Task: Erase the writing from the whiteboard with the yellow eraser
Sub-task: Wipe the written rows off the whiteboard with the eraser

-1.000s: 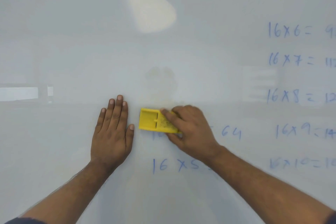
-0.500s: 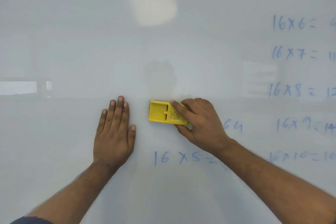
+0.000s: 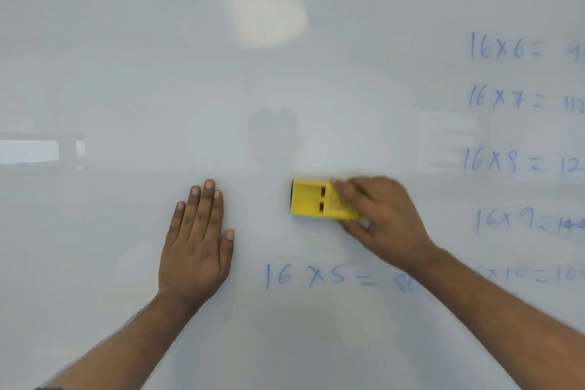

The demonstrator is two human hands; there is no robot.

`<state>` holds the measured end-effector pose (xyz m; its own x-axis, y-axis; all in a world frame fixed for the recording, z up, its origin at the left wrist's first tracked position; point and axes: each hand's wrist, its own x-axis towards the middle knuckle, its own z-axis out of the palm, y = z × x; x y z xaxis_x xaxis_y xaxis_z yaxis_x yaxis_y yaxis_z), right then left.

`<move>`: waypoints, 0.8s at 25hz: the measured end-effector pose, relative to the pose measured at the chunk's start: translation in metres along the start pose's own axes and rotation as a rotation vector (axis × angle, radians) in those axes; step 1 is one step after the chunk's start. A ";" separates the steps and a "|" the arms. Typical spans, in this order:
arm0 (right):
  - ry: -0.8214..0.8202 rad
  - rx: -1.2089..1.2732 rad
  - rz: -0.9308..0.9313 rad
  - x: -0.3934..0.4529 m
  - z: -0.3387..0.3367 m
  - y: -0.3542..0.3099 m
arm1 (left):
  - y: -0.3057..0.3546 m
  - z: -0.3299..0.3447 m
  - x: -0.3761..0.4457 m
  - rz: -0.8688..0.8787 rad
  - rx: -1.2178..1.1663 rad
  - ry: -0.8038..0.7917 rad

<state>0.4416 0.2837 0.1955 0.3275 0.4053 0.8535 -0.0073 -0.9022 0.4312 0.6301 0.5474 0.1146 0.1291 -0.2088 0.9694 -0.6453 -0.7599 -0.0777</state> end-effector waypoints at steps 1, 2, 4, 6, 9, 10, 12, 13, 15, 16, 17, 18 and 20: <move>0.025 0.011 0.069 0.009 -0.002 0.003 | 0.001 0.000 -0.001 -0.007 0.002 -0.001; 0.044 0.023 0.113 0.016 -0.001 0.001 | 0.002 0.000 -0.002 -0.012 0.000 0.000; 0.049 0.035 0.115 0.016 0.004 -0.008 | 0.003 0.000 -0.005 -0.018 -0.008 -0.003; 0.016 0.039 0.038 -0.004 0.009 -0.017 | 0.003 0.000 -0.008 -0.017 -0.008 -0.009; -0.071 0.018 -0.061 -0.053 0.009 -0.019 | 0.003 0.000 -0.011 -0.013 -0.008 -0.020; -0.095 -0.003 -0.075 -0.067 0.006 -0.013 | 0.003 0.001 -0.012 -0.011 -0.008 -0.024; -0.107 -0.044 -0.055 -0.079 -0.003 0.004 | 0.003 0.002 -0.014 -0.010 -0.006 -0.029; -0.089 -0.056 -0.010 -0.075 -0.008 0.013 | 0.004 0.003 -0.015 -0.012 -0.004 -0.029; -0.028 -0.046 0.119 -0.058 -0.014 0.026 | 0.005 0.003 -0.016 -0.015 -0.001 -0.034; 0.000 -0.030 0.170 -0.048 -0.015 0.027 | 0.005 0.004 -0.017 -0.015 -0.001 -0.035; 0.022 -0.016 0.200 -0.041 -0.014 0.026 | 0.006 0.004 -0.018 -0.018 -0.003 -0.035; 0.034 -0.004 0.208 -0.037 -0.012 0.023 | 0.005 0.005 -0.019 -0.021 -0.005 -0.036; 0.012 0.016 0.183 -0.046 -0.009 0.018 | 0.006 0.005 -0.021 -0.026 -0.011 -0.042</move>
<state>0.4180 0.2496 0.1666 0.3105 0.2355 0.9209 -0.0506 -0.9634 0.2634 0.6272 0.5438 0.0929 0.1773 -0.2155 0.9603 -0.6498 -0.7585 -0.0502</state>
